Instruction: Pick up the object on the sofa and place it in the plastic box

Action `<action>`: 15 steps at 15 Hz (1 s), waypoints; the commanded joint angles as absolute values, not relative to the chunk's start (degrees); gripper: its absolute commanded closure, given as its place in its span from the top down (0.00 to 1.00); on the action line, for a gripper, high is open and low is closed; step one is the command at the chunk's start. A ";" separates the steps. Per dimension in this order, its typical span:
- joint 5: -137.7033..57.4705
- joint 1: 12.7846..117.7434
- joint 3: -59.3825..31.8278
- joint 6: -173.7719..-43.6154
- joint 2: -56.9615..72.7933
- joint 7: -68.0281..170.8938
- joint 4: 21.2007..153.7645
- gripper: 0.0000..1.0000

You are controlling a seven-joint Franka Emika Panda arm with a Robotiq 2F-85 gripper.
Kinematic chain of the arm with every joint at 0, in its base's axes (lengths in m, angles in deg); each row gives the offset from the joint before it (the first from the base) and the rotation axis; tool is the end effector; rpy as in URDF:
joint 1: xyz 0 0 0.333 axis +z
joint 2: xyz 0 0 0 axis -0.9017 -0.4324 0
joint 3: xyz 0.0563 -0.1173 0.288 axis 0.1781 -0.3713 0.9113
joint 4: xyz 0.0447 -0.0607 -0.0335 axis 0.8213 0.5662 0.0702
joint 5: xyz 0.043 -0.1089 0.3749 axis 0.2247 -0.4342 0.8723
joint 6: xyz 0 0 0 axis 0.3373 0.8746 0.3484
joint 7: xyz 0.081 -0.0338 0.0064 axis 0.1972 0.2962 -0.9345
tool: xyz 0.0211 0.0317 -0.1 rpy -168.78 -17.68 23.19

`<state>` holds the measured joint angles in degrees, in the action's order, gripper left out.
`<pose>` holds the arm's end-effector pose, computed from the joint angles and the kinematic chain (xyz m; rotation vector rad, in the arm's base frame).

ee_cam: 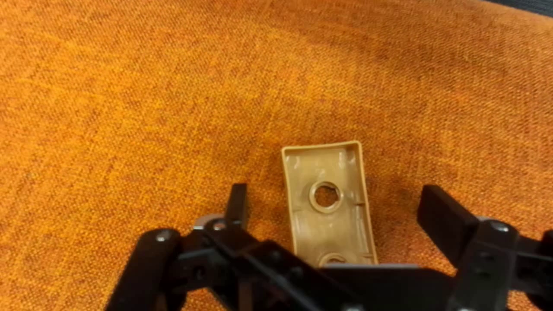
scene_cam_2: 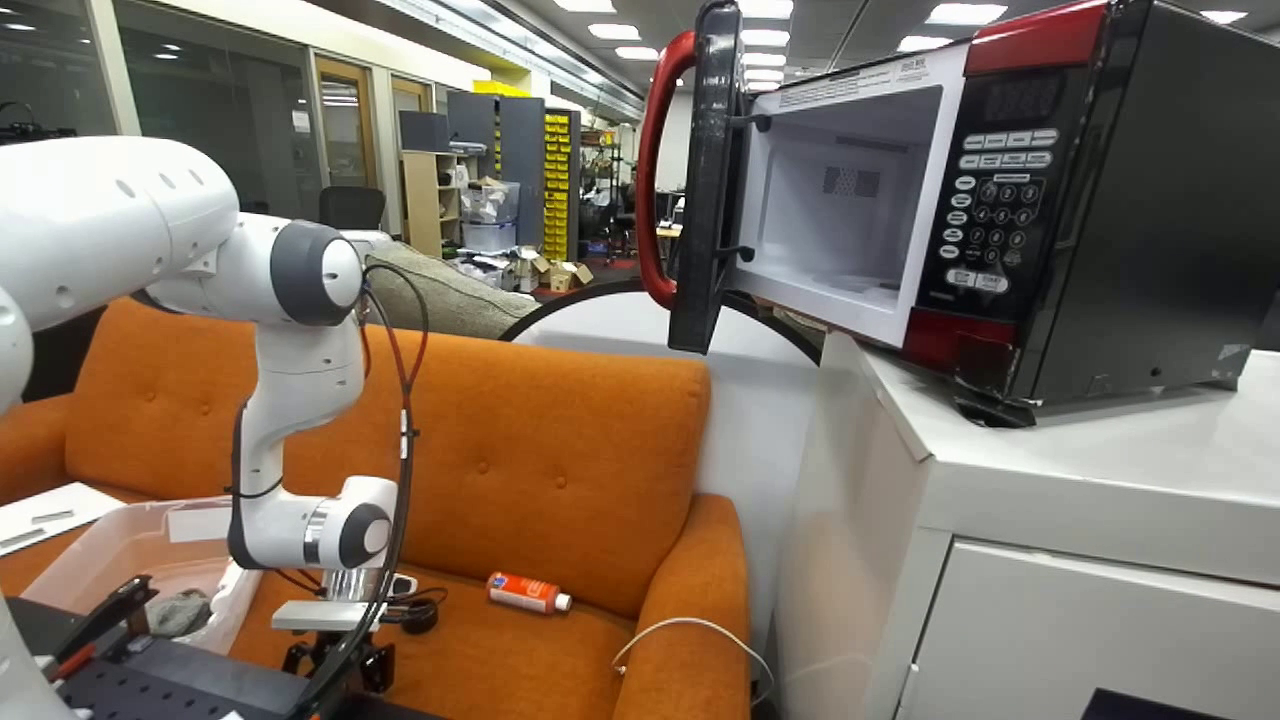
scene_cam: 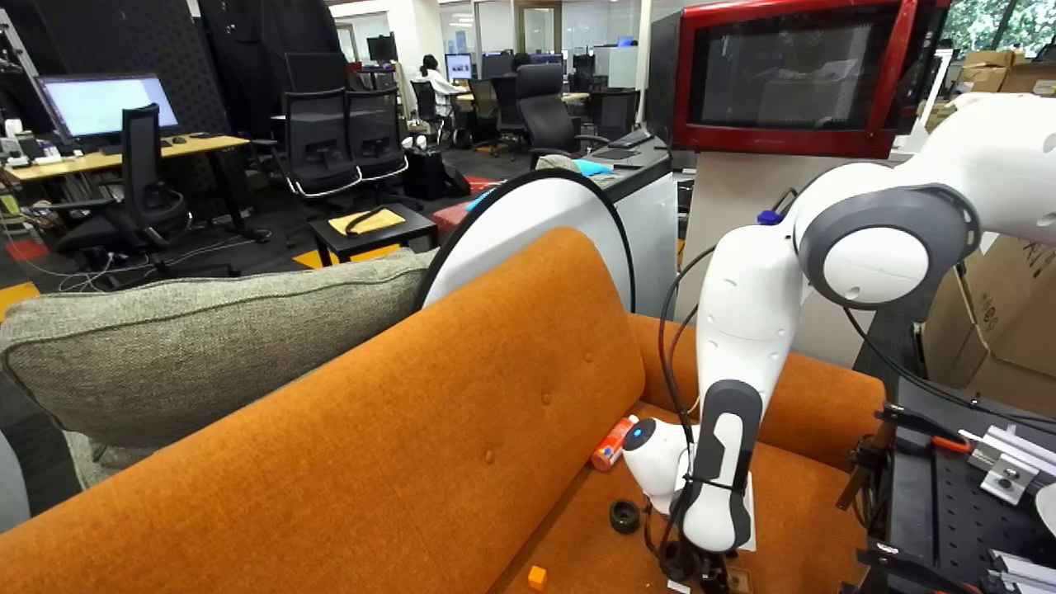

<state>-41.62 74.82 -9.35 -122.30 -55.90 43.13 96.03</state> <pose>0.4068 0.0815 -0.2179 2.9283 0.4852 -0.8769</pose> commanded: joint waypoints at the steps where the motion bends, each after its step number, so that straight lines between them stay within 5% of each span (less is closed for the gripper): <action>1: -43.05 75.65 -10.27 -120.39 -57.14 44.56 93.93 0.91; 4: -43.00 75.14 -10.20 -120.21 -57.57 44.22 93.33 0.60; 10: -42.84 73.91 -9.94 -118.67 -56.92 43.50 93.09 0.23; 15: -42.74 72.80 -10.74 -121.04 -54.70 43.74 96.54 0.19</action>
